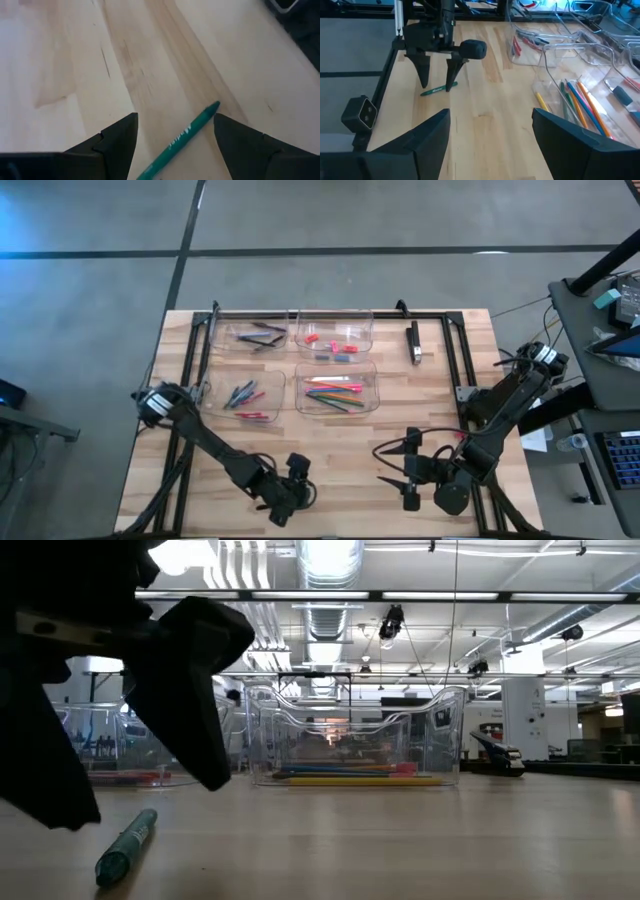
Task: Sort crayons/erasers/pens/pencils in bins
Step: Put the green crayon into the bottom left transparent bin
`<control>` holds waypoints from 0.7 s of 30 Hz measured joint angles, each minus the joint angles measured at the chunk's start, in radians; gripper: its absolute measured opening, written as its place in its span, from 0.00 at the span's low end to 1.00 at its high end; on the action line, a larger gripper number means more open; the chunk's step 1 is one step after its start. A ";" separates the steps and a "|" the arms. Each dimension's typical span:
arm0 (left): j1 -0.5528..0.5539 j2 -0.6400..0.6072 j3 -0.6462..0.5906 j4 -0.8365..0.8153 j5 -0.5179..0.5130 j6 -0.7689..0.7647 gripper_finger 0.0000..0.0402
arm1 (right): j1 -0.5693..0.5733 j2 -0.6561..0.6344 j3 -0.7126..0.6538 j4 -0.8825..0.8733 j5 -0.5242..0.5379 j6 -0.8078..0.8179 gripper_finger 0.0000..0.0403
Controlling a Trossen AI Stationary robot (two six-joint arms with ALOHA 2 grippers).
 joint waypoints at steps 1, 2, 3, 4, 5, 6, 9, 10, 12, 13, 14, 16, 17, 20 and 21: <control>0.001 0.005 0.000 -0.002 0.004 -0.001 0.61 | 0.000 0.000 -0.001 0.000 0.000 0.000 0.67; 0.003 0.008 -0.001 -0.002 0.010 -0.006 0.61 | 0.000 0.000 -0.003 0.000 0.000 0.000 0.67; 0.005 0.009 -0.001 -0.002 0.011 -0.015 0.61 | 0.000 0.000 -0.004 0.000 0.000 0.001 0.67; 0.008 0.009 -0.005 -0.002 0.014 -0.023 0.61 | 0.000 0.000 -0.005 0.001 0.000 0.001 0.67; 0.010 0.009 -0.014 -0.002 0.025 -0.027 0.61 | 0.000 0.000 -0.007 0.000 0.000 0.001 0.67; 0.014 0.009 -0.024 -0.001 0.033 -0.035 0.61 | 0.000 0.000 -0.009 0.001 0.000 0.001 0.67; 0.021 0.007 -0.062 0.023 0.037 -0.057 0.61 | 0.000 0.000 -0.012 0.001 0.000 0.008 0.67; 0.023 0.005 -0.072 0.028 0.038 -0.057 0.61 | 0.000 0.000 -0.013 0.001 0.000 0.008 0.67; 0.028 0.003 -0.085 0.032 0.042 -0.060 0.60 | 0.000 0.000 -0.015 0.001 0.001 0.008 0.67; 0.033 0.003 -0.092 0.037 0.047 -0.061 0.59 | 0.000 0.000 -0.015 0.001 0.000 0.008 0.67; 0.035 0.003 -0.098 0.043 0.050 -0.062 0.58 | 0.000 0.000 -0.016 0.001 0.001 0.008 0.67; 0.039 0.002 -0.106 0.052 0.057 -0.058 0.54 | 0.000 0.000 -0.017 0.001 0.001 0.008 0.67; 0.040 0.001 -0.111 0.053 0.061 -0.055 0.51 | 0.000 0.000 -0.017 0.001 0.000 0.008 0.67; 0.045 0.001 -0.127 0.048 0.072 -0.053 0.43 | 0.000 0.000 -0.017 0.001 0.001 0.008 0.67; 0.046 0.001 -0.134 0.046 0.081 -0.053 0.41 | 0.000 0.000 -0.018 0.001 0.001 0.008 0.67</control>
